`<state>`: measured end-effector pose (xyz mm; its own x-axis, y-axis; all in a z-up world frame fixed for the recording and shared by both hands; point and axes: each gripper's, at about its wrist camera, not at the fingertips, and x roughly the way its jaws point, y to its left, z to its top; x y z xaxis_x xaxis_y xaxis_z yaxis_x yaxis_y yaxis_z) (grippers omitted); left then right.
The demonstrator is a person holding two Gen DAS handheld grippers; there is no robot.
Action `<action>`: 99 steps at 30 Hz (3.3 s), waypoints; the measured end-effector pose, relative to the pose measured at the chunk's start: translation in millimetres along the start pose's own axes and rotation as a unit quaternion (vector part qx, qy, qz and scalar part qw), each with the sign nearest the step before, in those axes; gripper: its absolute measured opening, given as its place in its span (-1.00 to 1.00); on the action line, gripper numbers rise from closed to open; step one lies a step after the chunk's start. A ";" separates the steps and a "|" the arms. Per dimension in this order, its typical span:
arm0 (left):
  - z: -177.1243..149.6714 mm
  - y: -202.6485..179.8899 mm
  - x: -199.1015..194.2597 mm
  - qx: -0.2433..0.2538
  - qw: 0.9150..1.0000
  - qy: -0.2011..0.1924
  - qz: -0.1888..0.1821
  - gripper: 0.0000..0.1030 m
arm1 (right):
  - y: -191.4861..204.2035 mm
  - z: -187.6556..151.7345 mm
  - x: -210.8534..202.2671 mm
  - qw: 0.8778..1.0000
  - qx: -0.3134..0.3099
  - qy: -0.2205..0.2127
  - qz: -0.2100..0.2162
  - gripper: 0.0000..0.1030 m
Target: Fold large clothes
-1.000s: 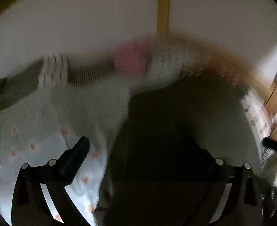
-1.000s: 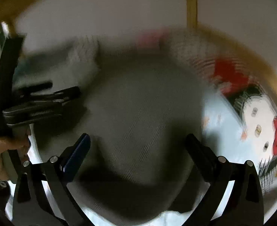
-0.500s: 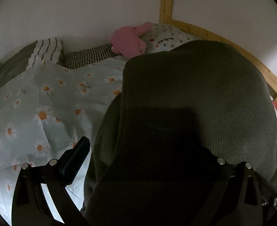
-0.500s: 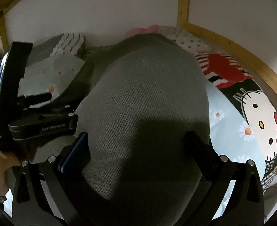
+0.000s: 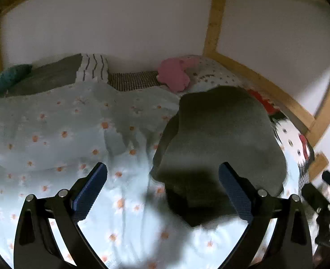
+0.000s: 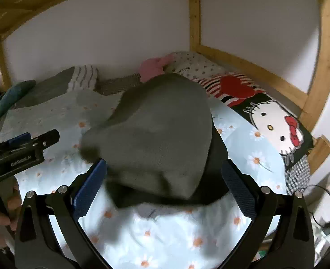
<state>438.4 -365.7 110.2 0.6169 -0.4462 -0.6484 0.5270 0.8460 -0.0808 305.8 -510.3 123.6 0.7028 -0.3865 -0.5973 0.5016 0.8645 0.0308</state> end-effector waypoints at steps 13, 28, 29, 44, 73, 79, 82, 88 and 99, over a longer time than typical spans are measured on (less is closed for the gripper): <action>-87.4 18.1 -134.8 0.053 0.999 -0.008 -0.007 0.91 | 38.0 -74.9 -127.3 1.000 0.006 0.000 -0.028 0.95; -166.0 25.0 -169.2 0.076 0.997 0.015 0.016 0.91 | 53.7 -164.7 -162.5 0.999 0.016 0.033 -0.032 0.95; -170.2 23.9 -171.8 0.079 0.997 0.017 0.010 0.91 | 54.6 -168.0 -163.8 0.999 0.013 0.033 -0.036 0.95; -180.5 25.6 -170.0 0.082 0.996 0.025 -0.004 0.91 | 51.7 -180.0 -179.8 0.998 0.006 0.013 -0.061 0.95; -181.2 24.4 -181.6 0.081 0.996 0.016 -0.014 0.91 | 57.2 -176.5 -194.3 0.998 -0.001 0.001 -0.063 0.95; -181.0 25.8 -182.2 0.083 0.996 0.019 -0.014 0.91 | 59.2 -175.8 -193.1 0.998 -0.003 0.000 -0.064 0.95; -179.6 27.0 -184.0 0.083 0.996 0.018 -0.014 0.91 | 58.9 -175.9 -193.0 0.998 -0.002 0.001 -0.063 0.95; -179.3 27.4 -184.2 0.083 0.996 0.018 -0.012 0.91 | 59.4 -175.8 -193.0 0.998 -0.003 0.000 -0.064 0.95; -175.9 28.1 -185.2 0.087 0.996 0.020 -0.014 0.91 | 60.2 -175.0 -193.0 0.998 -0.003 0.000 -0.064 0.95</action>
<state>236.1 -208.0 94.8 0.5788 -0.4547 -0.6770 0.6397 0.7680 0.0310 112.0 -327.5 100.4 0.6340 -0.4934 -0.5954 0.5837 0.8104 -0.0500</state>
